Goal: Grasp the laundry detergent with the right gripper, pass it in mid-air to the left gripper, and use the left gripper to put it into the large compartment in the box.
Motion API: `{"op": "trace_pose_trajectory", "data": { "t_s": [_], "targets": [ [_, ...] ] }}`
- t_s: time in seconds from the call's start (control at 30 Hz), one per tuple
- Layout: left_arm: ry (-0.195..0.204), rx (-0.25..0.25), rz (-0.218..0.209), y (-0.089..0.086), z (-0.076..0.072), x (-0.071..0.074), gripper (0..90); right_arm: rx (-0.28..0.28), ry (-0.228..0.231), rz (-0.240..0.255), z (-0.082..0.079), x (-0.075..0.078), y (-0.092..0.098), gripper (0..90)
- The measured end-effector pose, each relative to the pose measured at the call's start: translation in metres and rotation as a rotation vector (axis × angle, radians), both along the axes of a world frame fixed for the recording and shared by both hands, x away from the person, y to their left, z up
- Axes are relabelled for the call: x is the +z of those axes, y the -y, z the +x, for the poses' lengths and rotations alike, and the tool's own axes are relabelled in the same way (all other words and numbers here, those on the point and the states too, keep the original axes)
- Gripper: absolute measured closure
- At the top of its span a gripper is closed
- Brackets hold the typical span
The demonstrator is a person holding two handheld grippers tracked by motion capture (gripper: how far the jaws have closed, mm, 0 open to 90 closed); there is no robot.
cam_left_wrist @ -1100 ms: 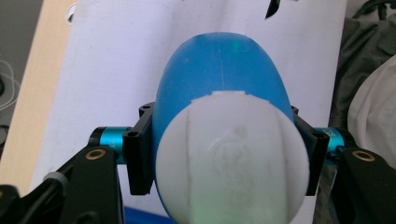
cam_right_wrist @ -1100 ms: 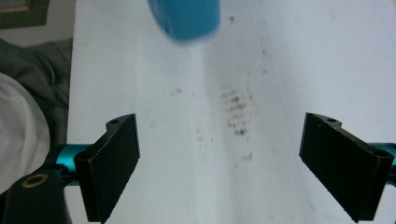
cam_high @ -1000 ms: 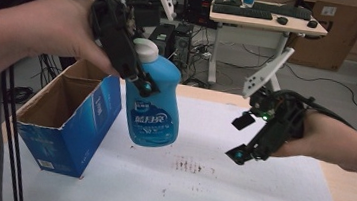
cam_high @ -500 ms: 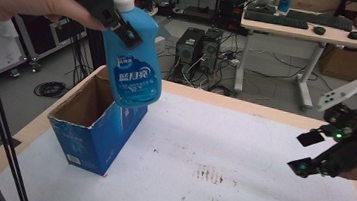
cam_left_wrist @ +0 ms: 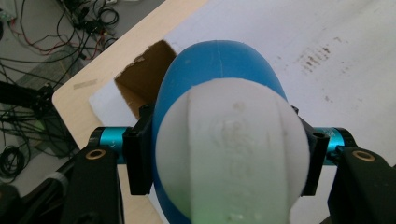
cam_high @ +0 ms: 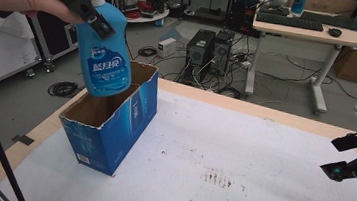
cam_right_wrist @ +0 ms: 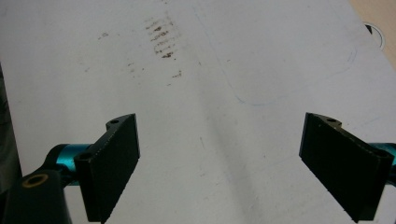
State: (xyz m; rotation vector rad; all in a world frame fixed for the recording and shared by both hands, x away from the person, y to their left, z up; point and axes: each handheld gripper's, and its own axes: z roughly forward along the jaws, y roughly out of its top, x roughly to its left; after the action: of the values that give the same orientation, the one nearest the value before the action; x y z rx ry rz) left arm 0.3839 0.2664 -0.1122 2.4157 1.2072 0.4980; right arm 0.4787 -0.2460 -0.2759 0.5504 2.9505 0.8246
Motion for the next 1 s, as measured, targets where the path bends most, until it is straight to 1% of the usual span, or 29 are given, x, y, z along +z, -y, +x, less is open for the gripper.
{"op": "trace_pose_trajectory", "data": {
  "t_s": [0.07, 0.17, 0.3, 0.37, 0.57, 0.6, 0.63, 0.67, 0.77, 0.87, 0.93, 1.0],
  "targets": [
    [0.000, 0.012, 0.000, -0.002, 0.001, -0.003, 38.2, -0.005, 0.005, 0.002, 0.000, 0.001, 0.004, 11.5],
    [-0.007, 0.014, 0.010, -0.005, 0.002, -0.010, 38.2, -0.014, 0.009, 0.005, -0.001, 0.002, 0.007, 11.5],
    [-0.026, 0.018, 0.025, -0.007, 0.005, -0.026, 38.2, -0.021, 0.012, 0.003, -0.003, 0.003, 0.010, 11.5],
    [-0.036, 0.019, 0.022, -0.008, 0.007, -0.036, 38.2, -0.025, 0.015, -0.001, -0.005, 0.004, 0.011, 11.5],
    [-0.082, 0.010, 0.041, -0.010, 0.010, -0.068, 38.2, -0.030, 0.020, -0.015, -0.008, 0.004, 0.013, 11.5],
    [-0.082, 0.010, 0.041, -0.010, 0.010, -0.068, 38.2, -0.030, 0.020, -0.015, -0.008, 0.004, 0.013, 11.5],
    [-0.094, 0.007, 0.041, -0.012, 0.011, -0.077, 38.2, -0.032, 0.021, -0.020, -0.009, 0.004, 0.013, 11.5],
    [-0.098, 0.006, 0.039, -0.012, 0.012, -0.082, 38.2, -0.027, 0.023, -0.024, -0.009, 0.004, 0.013, 11.5],
    [-0.112, 0.001, 0.043, -0.014, 0.014, -0.096, 38.2, -0.037, 0.022, -0.023, -0.011, 0.003, 0.014, 11.5],
    [-0.132, -0.016, 0.052, -0.015, 0.016, -0.112, 38.2, -0.040, 0.018, -0.032, -0.013, 0.002, 0.015, 11.5],
    [-0.147, -0.028, 0.067, -0.015, 0.018, -0.123, 38.1, -0.041, 0.022, -0.030, -0.013, 0.002, 0.015, 11.5],
    [-0.152, -0.041, 0.077, -0.015, 0.019, -0.131, 38.2, -0.042, 0.018, -0.029, -0.013, 0.001, 0.015, 11.5]
  ]
}}
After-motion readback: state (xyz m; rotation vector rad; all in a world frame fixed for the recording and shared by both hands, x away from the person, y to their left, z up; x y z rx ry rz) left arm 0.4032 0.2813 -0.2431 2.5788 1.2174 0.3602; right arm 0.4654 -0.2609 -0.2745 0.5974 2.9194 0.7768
